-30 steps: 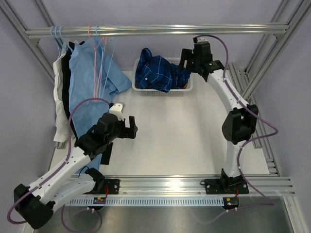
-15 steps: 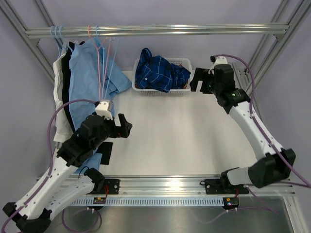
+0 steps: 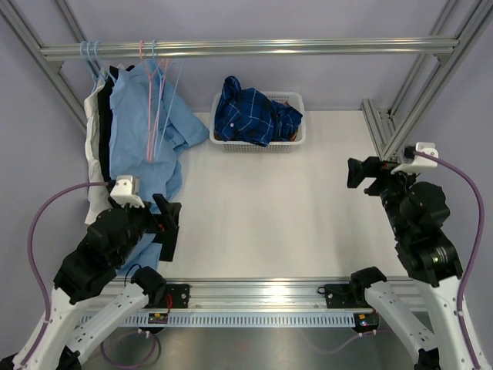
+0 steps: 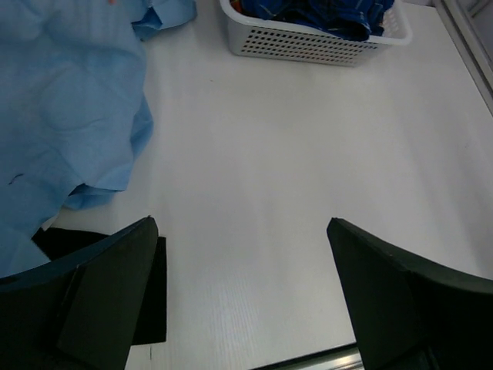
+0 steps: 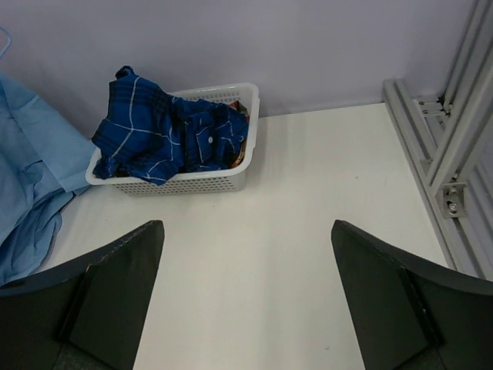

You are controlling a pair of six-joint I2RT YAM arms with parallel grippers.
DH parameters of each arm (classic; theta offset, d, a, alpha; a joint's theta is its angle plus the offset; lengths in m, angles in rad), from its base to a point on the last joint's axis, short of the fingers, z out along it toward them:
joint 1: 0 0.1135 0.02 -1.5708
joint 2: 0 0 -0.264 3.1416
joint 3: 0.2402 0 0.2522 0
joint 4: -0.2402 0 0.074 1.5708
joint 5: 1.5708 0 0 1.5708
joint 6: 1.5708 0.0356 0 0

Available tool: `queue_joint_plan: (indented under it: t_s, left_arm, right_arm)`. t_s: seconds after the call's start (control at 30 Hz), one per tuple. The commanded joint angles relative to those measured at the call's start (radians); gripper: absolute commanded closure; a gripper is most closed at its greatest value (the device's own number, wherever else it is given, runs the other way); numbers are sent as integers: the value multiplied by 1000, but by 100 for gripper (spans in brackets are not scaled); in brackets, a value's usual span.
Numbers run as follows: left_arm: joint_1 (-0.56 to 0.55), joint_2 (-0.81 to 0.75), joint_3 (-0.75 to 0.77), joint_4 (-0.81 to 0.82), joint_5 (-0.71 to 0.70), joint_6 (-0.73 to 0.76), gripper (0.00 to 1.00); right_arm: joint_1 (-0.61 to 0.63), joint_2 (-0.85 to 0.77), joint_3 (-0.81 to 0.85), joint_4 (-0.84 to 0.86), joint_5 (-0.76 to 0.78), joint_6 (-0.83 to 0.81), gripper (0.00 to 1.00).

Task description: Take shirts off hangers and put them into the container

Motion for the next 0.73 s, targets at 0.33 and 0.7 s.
queue_joint_plan:
  t_s: [0.33,0.7]
  left_arm:
    - [-2,-24,92,-175,-302,-79,1]
    - [-2,-34,118,-227,-362,-117,1]
  right_arm:
    - [5,-297,-69,-153,28,-54,0]
    - [5,-367,-67,-209,-47,-25,0]
